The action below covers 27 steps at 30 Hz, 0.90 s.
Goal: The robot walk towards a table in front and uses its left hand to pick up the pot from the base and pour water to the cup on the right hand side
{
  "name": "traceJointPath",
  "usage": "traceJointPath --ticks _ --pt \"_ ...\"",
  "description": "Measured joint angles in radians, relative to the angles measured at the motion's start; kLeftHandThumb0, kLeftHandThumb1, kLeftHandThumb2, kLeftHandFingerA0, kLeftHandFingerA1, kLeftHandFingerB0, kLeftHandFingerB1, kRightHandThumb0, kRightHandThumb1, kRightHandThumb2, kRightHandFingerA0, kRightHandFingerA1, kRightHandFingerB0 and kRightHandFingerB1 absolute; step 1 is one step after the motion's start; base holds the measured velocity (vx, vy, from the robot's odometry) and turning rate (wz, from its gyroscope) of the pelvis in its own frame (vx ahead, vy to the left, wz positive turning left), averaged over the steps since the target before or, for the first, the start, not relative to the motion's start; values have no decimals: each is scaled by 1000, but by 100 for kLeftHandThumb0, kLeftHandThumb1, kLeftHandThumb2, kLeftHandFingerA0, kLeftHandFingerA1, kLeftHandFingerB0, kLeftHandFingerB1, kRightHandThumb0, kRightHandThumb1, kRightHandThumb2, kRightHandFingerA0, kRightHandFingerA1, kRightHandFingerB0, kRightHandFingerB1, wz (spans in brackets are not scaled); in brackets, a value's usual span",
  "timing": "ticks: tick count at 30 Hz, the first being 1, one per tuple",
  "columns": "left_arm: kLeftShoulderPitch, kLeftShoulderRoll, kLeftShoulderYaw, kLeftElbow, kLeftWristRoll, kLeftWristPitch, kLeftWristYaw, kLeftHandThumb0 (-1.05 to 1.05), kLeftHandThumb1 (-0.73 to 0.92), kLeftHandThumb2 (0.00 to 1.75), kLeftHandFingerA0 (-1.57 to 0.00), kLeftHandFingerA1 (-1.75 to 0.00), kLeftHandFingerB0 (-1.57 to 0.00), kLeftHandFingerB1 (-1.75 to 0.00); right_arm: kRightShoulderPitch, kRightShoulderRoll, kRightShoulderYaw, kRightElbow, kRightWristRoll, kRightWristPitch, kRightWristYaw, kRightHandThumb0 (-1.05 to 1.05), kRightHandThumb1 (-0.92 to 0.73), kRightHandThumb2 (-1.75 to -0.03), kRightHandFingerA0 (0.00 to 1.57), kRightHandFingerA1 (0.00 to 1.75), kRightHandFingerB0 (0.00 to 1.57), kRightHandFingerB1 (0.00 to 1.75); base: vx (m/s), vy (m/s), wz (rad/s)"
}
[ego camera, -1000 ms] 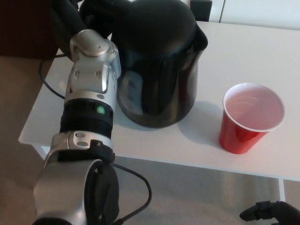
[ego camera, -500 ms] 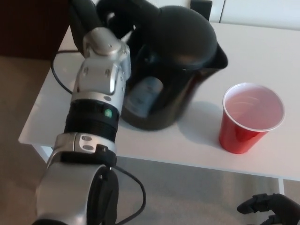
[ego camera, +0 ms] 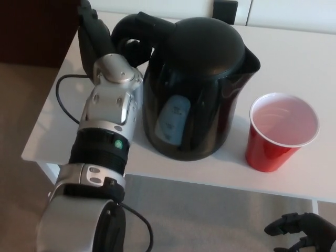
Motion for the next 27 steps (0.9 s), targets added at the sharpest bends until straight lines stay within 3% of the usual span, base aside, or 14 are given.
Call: traceJointPath --ticks 11,12,14,15,18,19,20,23,24,25,27 --pt "38 135 -148 33 40 -4 -87 -38 32 72 0 -32 0 -29 -3 0 7 -12 -2 0 1 -33 -67 -59 71 56 52 45 0 0 0" --pt "38 143 -157 31 42 -4 -97 -46 35 61 -10 -42 -8 -23 -3 0 7 -12 -2 0 1 -34 -68 -59 69 59 51 46 0 0 0" --pt "43 159 -174 6 43 2 -122 -46 35 61 -10 -42 -8 -23 -4 0 7 -12 -2 0 1 -34 -68 -59 69 59 51 46 0 0 0" --pt "43 173 -185 -17 43 7 -142 -48 33 72 -3 -34 -1 -20 -5 0 7 -12 -2 -1 1 -34 -68 -59 69 58 51 46 0 0 0" --pt "48 204 -210 -84 43 22 -190 -48 33 72 -3 -34 -1 -20 -8 0 7 -12 0 -3 2 -34 -68 -59 69 58 51 46 0 0 0" --pt "52 218 -221 -114 42 29 -211 -60 43 53 0 -27 0 -12 -9 0 7 -12 0 -3 2 -35 -68 -60 70 58 51 46 0 0 0" --pt "57 227 -230 -138 42 36 -229 -64 40 75 0 -7 0 0 -9 0 7 -12 0 -3 2 -34 -67 -59 70 58 52 46 0 0 0" --pt "83 264 -256 -215 38 57 -282 -66 40 76 0 -5 0 0 -10 0 7 -12 0 -4 2 -35 -67 -60 70 56 52 46 0 0 0" --pt "95 278 -265 -243 37 65 -301 -65 44 54 0 0 0 0 -10 0 7 -12 0 -4 2 -35 -67 -59 69 57 51 46 0 0 0" --pt "104 290 -273 -264 36 72 -316 -68 40 73 0 0 0 0 -10 0 7 -12 0 -4 2 -34 -67 -59 69 56 51 46 0 0 0" --pt "128 322 -289 -319 33 92 -355 -70 39 70 0 0 0 0 -10 0 7 -12 0 -4 2 -34 -67 -59 69 56 51 45 0 0 0"
